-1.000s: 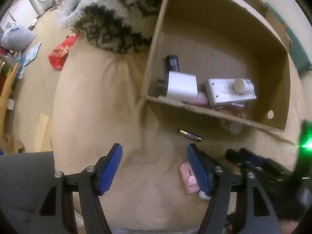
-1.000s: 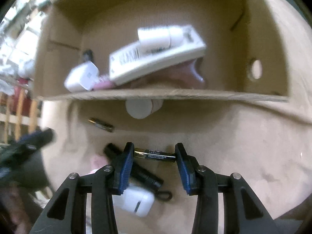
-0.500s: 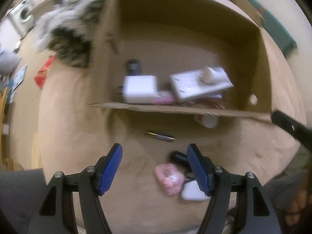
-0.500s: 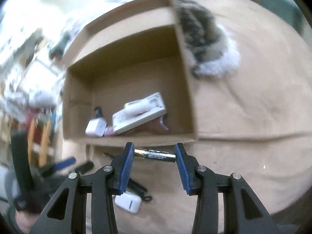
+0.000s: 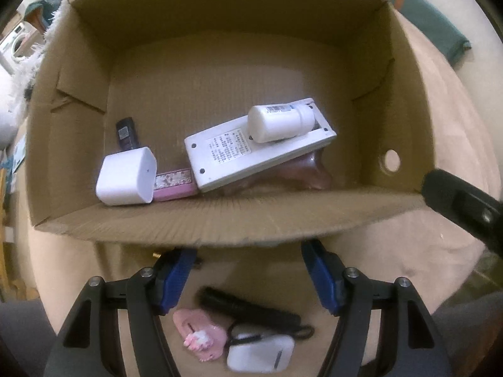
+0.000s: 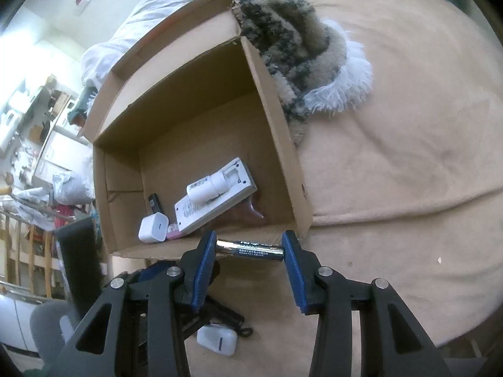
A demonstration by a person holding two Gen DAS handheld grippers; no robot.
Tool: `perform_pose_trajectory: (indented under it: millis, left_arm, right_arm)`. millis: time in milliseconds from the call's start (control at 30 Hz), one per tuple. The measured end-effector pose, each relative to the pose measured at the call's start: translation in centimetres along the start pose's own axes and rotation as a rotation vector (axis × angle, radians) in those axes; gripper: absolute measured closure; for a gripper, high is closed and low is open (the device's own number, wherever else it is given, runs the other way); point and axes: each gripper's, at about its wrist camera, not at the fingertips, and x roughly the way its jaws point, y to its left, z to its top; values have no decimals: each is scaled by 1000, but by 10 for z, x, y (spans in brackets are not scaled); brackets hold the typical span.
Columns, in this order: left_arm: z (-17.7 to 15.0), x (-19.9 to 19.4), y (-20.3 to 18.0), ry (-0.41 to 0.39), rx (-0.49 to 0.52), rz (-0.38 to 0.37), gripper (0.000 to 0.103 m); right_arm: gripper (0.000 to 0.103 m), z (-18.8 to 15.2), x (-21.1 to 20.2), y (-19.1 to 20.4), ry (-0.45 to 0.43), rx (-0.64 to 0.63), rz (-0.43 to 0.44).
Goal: Organize rigid objects
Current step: 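Grasp a black battery with the right tool while the left tool grasps another white pill bottle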
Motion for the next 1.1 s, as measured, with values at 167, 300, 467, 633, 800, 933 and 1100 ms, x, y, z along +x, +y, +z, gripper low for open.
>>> perform_pose_trajectory:
  millis: [167, 300, 467, 633, 800, 933, 1100]
  left_arm:
    - [12, 13, -9, 1, 8, 23, 39]
    - [16, 27, -12, 30, 23, 46, 63]
    - [20, 33, -15, 47, 0, 18, 79]
    - [17, 28, -8, 55, 2, 57, 79]
    - [10, 14, 3, 53, -15, 69, 79]
    - [9, 1, 11, 45, -26, 73, 79]
    - [5, -22, 20, 6, -32, 81, 79]
  right_arm:
    - [58, 2, 1, -1, 2, 9, 7]
    - [58, 3, 2, -1, 4, 4, 3]
    - [58, 3, 2, 1, 2, -9, -11]
    - [58, 3, 3, 4, 2, -22, -19]
    - [58, 2, 3, 7, -1, -42, -34]
    - [58, 1, 2, 7, -2, -44, -42]
    - [58, 1, 0, 7, -16, -49, -41]
